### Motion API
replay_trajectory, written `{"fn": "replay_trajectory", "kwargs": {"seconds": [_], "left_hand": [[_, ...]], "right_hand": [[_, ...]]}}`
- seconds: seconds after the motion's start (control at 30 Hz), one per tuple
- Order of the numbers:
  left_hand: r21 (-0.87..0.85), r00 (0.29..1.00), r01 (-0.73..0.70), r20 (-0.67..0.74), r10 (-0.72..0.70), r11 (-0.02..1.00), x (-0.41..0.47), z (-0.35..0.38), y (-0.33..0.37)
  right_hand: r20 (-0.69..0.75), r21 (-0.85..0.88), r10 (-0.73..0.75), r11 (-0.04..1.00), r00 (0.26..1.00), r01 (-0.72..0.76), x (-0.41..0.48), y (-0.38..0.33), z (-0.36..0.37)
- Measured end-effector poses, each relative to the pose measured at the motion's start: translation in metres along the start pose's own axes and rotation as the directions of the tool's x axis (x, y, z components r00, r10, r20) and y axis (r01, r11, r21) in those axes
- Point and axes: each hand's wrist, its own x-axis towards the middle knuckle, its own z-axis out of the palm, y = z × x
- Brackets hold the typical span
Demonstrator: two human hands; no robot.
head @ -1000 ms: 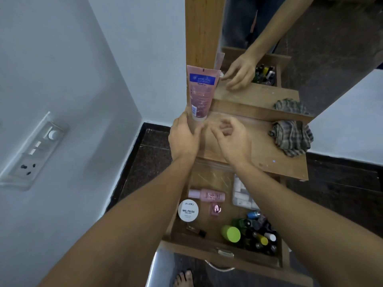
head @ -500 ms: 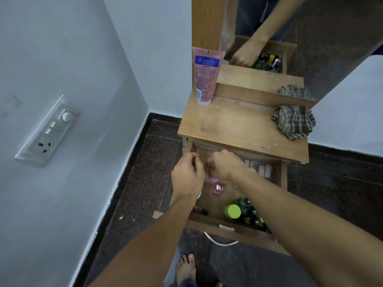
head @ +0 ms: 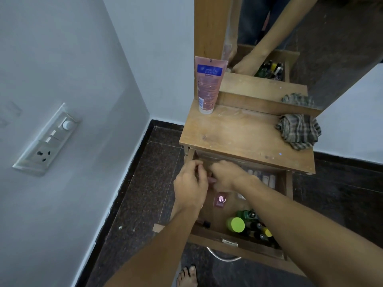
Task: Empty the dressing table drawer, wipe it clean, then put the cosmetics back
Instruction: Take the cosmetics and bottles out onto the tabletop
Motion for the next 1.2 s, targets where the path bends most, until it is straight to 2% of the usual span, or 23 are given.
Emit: {"fn": "replay_trajectory", "kwargs": {"seconds": [0.13,0.23,0.27,0.37,0.43,0.5,0.8,1.07,1.2], "left_hand": [[-0.111,0.989,-0.037,-0.147,0.021,0.993,0.005,-0.007,0.022],[-0.199,0.975,-0.059,-0.22,0.014,0.978,0.016,-0.005,0.047],[-0.217,0.978,-0.061,-0.209,0.014,0.974,0.022,-0.004,0.055],[-0.196,0.994,-0.089,-0.086,0.073,0.977,0.037,0.007,0.072],[-0.161,0.991,-0.131,0.016,0.135,0.978,0.047,0.017,0.076],[-0.143,0.982,-0.151,0.091,0.165,0.978,0.058,0.027,0.078],[-0.141,0.959,-0.075,0.261,0.11,0.987,0.108,0.045,0.07],[0.022,0.95,-0.102,0.3,0.091,0.995,0.114,0.056,0.064],[0.013,0.948,-0.09,0.307,0.082,0.996,0.114,0.056,0.063]], "right_hand": [[-0.264,0.148,-0.033,0.986,0.964,0.074,-0.023,0.008,-0.01],[-0.511,0.345,0.057,0.928,0.858,0.143,-0.04,0.015,-0.026],[-0.554,0.443,0.14,0.884,0.82,0.148,-0.042,0.016,-0.033],[-0.583,0.72,0.409,0.661,0.702,0.213,-0.038,0.021,-0.057],[-0.609,0.745,0.473,0.618,0.636,0.253,-0.03,0.025,-0.073],[-0.632,0.736,0.486,0.619,0.603,0.273,-0.021,0.028,-0.087],[-0.641,0.717,0.494,0.658,0.588,0.229,0.037,0.042,-0.1],[-0.647,0.711,0.505,0.67,0.572,0.213,0.055,0.054,-0.096],[-0.64,0.705,0.505,0.686,0.579,0.181,0.057,0.058,-0.091]]}}
